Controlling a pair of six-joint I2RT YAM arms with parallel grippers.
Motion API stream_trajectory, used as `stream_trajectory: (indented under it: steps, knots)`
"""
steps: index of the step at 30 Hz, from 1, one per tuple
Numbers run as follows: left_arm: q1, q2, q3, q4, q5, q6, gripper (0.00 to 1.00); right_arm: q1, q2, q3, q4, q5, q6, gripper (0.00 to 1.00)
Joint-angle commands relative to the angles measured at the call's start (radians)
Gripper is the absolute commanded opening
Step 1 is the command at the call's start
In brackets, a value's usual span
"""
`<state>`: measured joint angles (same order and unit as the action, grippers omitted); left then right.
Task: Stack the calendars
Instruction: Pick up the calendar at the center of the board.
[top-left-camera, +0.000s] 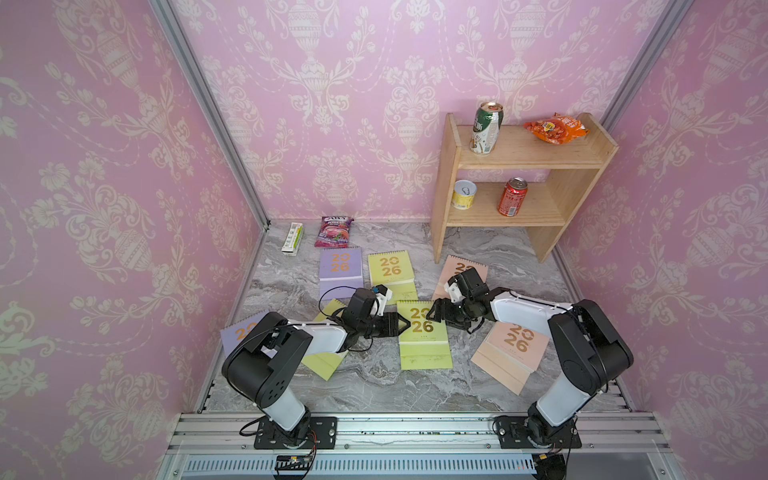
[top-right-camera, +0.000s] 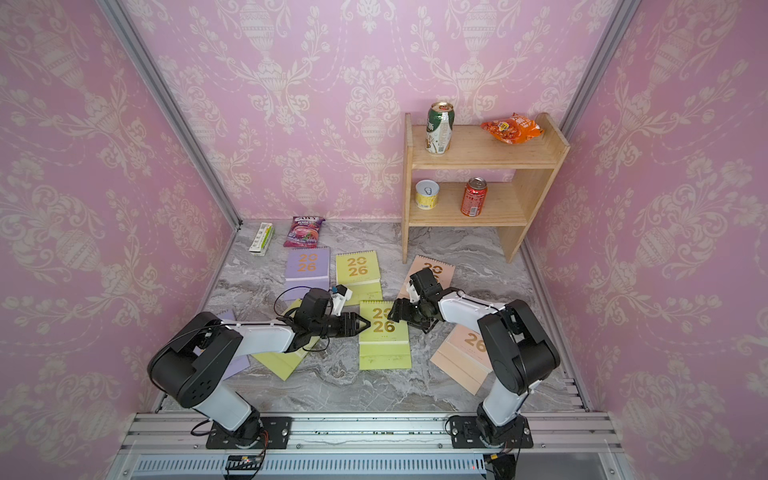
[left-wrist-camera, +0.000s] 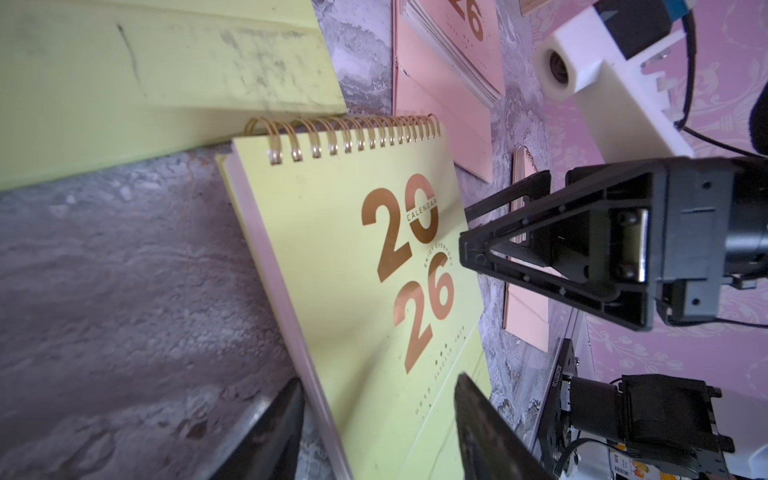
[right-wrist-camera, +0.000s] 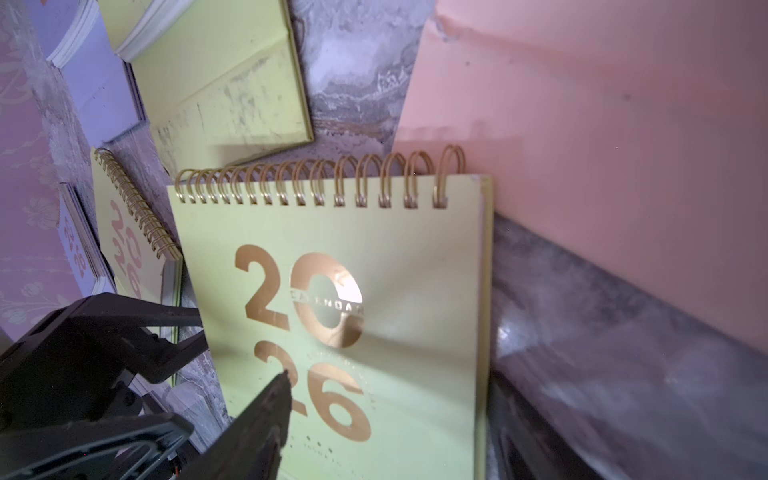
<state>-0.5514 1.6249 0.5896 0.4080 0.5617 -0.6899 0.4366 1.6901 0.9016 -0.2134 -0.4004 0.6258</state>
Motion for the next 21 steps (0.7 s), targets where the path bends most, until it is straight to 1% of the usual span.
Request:
stream_trajectory:
  steps: [1, 9, 14, 18, 21]
  knots:
    - [-0.012, -0.031, -0.004, 0.123, 0.101, -0.034, 0.58, 0.009, 0.04, 0.008, 0.033, -0.074, -0.047, 0.74]
    - [-0.012, -0.053, -0.025, 0.19, 0.117, -0.061, 0.58, -0.006, 0.057, 0.002, 0.066, -0.134, -0.061, 0.74]
    - [-0.012, -0.072, -0.022, 0.194, 0.116, -0.066, 0.58, -0.01, 0.063, 0.001, 0.071, -0.153, -0.069, 0.73]
    - [-0.013, -0.063, -0.019, 0.196, 0.118, -0.066, 0.59, -0.01, 0.066, 0.0, 0.074, -0.167, -0.076, 0.72]
    - [-0.013, -0.05, -0.02, 0.215, 0.127, -0.077, 0.57, -0.011, 0.063, -0.002, 0.077, -0.178, -0.084, 0.72]
